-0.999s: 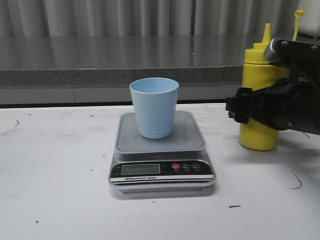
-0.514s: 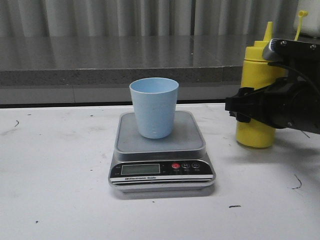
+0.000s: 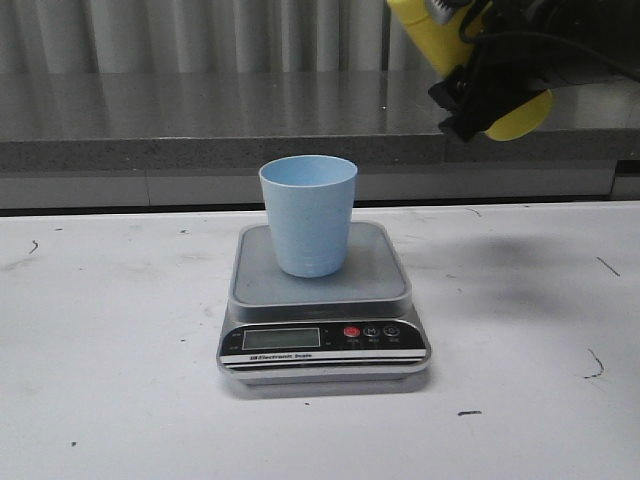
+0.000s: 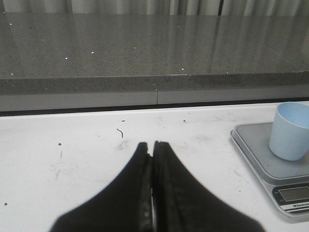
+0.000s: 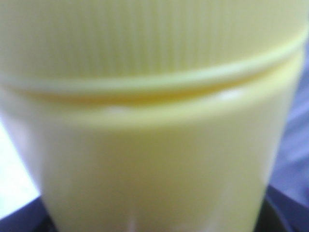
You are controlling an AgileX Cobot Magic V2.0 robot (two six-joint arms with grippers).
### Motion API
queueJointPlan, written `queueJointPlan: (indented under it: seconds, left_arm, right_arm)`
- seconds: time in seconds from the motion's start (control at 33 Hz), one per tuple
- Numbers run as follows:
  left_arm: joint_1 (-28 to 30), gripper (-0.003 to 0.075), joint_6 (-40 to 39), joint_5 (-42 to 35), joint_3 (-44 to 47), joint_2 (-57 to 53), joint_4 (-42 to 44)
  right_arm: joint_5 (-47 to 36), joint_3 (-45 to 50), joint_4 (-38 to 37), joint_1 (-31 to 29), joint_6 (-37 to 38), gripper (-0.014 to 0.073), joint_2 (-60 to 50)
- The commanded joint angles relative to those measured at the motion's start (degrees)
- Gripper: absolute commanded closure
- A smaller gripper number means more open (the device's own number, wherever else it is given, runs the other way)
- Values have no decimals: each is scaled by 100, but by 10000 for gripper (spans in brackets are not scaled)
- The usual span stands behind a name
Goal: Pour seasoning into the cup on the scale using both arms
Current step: 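Lift the bottle and tilt its nozzle over the cup with the right gripper, then turn the bottle upright and lower it back with the right gripper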
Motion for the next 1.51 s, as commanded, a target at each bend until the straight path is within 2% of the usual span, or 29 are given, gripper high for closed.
queueJointPlan:
  seconds: [0.0,0.15,0.24,0.39,0.57,0.85,1.06,1.18,1.33,1.48]
  left_arm:
    - [21,740,-69,-476,-142,57,-49]
    - [21,740,-69,-476,-142,57,-49]
    - [21,740,-69,-476,-142,57,-49]
    - [21,740,-69,-476,-142,57,-49]
    - [21,740,-69,-476,-142,57,-49]
    - [21,740,-69,-476,-142,57,-49]
    - [21,740,-69,-476,-142,57,-49]
    - [21,740,-69,-476,-142,57,-49]
    - [21,740,-69,-476,-142,57,-49]
    - [21,740,-69,-476,-142,57,-49]
  right_arm:
    - [-604,-285,-252,-6,-1496,476,-304]
    - [-958,-287,-688,-6,-3036,479,-296]
    - [-1049,-292,-1037,21,-3549,479,-296]
    - [-982,-323,-1380,50,-3958,479,-296]
    - [-865,-507,-1413,50,-4528,495,-296]
    - [-688,-538,-1303,50,-4554,510,-296]
    - [-630,-531,-155,50,-4304,510,-296]
    - [-623,-531,950,50,-3804,510,-296]
    - [-589,-531,2407,50,-2755,510,-296]
    - [-575,-531,3913,50,-1284,510,-296]
